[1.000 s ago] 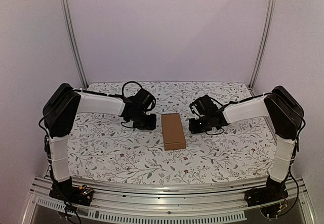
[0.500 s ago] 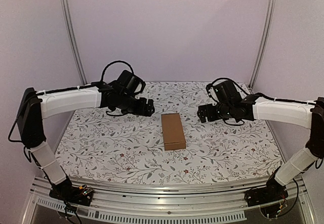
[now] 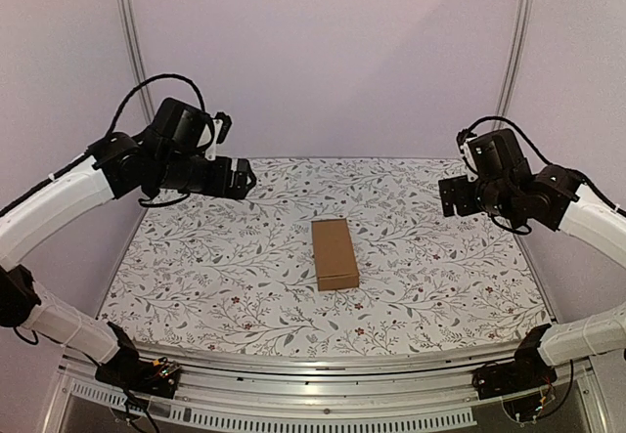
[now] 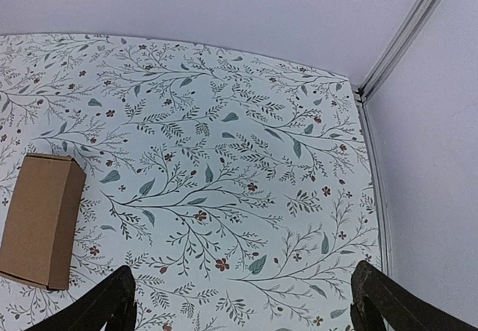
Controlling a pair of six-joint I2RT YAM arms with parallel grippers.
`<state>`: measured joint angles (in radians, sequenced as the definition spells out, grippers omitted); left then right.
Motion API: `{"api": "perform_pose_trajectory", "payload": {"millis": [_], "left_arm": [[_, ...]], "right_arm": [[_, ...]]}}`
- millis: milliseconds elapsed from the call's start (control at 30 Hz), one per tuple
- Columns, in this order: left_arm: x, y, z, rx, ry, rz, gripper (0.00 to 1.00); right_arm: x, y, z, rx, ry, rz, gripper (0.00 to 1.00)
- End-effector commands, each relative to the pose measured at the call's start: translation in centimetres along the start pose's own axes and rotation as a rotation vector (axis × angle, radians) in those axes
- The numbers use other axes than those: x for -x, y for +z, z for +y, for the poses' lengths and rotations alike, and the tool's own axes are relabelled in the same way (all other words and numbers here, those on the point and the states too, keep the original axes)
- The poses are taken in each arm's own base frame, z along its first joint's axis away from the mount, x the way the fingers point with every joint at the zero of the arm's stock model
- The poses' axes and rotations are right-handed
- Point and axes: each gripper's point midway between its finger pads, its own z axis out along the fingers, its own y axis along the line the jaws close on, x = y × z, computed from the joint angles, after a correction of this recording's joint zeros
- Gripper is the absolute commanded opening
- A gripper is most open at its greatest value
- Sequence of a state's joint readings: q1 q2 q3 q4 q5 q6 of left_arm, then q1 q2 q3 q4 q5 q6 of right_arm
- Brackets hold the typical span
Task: Fold the paper box
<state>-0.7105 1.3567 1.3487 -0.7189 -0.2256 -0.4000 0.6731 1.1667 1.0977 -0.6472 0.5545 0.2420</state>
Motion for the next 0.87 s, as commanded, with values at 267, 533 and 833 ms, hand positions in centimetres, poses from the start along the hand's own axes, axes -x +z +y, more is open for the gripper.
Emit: {"api": "perform_pose_trajectory", "payload": {"millis": [267,533,833], "left_arm": [[1.6,-11.4,4.4,0.036,0.043,-0.226,0.99],[-0.8,-13.3,3.8,-0.092,0.12,-0.363,1.0],[-2.9,-11.9,3.4,-0.137,0.16,-0.366,1.0]], "right_arm": [[1.2,-9.5,-8.9,-0.16,-0.007,-0.155,0.99],[-0.7,-11.4,-10.9,-0.177,-0.03,-0.245,0.99],[-1.4,-11.2,-11.2,-0.182,-0.008,-0.288,0.99]]}}
